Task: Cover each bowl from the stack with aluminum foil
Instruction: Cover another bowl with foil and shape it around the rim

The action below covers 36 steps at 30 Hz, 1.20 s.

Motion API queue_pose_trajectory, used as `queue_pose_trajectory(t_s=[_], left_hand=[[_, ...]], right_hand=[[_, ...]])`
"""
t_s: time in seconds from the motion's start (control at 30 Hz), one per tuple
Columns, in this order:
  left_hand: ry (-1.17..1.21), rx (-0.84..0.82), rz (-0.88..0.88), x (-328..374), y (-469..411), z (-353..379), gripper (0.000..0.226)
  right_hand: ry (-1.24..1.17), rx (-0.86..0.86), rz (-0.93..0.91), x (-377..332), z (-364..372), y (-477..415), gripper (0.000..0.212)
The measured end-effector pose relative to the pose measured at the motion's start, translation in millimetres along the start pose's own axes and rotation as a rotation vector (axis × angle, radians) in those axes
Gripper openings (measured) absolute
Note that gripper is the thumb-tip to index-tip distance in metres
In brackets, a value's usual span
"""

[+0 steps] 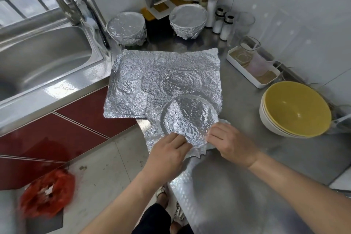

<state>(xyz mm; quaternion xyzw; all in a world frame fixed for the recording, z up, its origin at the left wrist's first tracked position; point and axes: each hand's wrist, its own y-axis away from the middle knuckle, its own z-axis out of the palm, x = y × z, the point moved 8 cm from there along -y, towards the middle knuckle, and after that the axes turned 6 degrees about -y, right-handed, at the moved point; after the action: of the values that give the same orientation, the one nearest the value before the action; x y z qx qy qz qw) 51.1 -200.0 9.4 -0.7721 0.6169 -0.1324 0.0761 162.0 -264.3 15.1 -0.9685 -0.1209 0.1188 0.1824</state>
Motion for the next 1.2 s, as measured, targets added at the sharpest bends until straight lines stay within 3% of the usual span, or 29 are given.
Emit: queue_pose_trajectory(t_s=[0.2,0.4,0.47,0.53,0.57,0.63,0.7,0.77,0.83,0.93,1.07,1.2], left_hand=[[-0.098,0.171,0.055,21.8,-7.3,-41.3,0.017],[-0.193,0.107,-0.013,34.6,2.3,-26.1,0.021],[-0.185,0.093,-0.052,37.2,-0.9,-18.7,0.036],[-0.158,0.096,-0.113,39.2,-7.9,-16.0,0.053],[-0.150,0.078,-0.131,41.0,-12.3,-13.2,0.045],[-0.171,0.000,-0.117,47.6,-22.2,-4.4,0.010],[-0.152,-0.091,-0.120,51.3,-32.0,8.8,0.015],[-0.109,-0.151,-0.174,51.1,-45.7,15.0,0.020],[-0.100,-0.148,-0.235,50.6,-58.4,16.5,0.013],[-0.049,-0.185,-0.320,46.6,-65.5,23.1,0.029],[0.095,-0.140,-0.382,27.3,-60.7,23.9,0.027],[0.086,-0.110,-0.434,-6.0,-54.2,18.1,0.051]], right_hand=[[0.051,0.067,-0.114,-5.7,-30.9,-7.4,0.019],[0.101,0.010,-0.264,-6.1,-22.4,-18.6,0.021],[0.079,-0.010,-0.241,-0.3,-14.8,-20.7,0.019],[0.047,-0.018,-0.137,10.4,-8.7,-21.3,0.018],[0.030,-0.021,-0.043,18.0,-6.7,-20.3,0.018],[-0.076,-0.001,0.244,39.0,-2.9,-11.9,0.036],[-0.304,0.095,0.599,58.2,-0.4,8.9,0.051],[-0.508,0.194,0.851,63.9,4.7,29.4,0.048],[-0.639,0.200,0.932,56.1,14.4,37.3,0.044],[-0.707,0.231,0.965,49.4,20.8,39.1,0.045],[-0.839,0.317,1.099,54.6,27.2,45.4,0.045],[-0.928,0.384,1.172,57.1,34.2,49.4,0.035]])
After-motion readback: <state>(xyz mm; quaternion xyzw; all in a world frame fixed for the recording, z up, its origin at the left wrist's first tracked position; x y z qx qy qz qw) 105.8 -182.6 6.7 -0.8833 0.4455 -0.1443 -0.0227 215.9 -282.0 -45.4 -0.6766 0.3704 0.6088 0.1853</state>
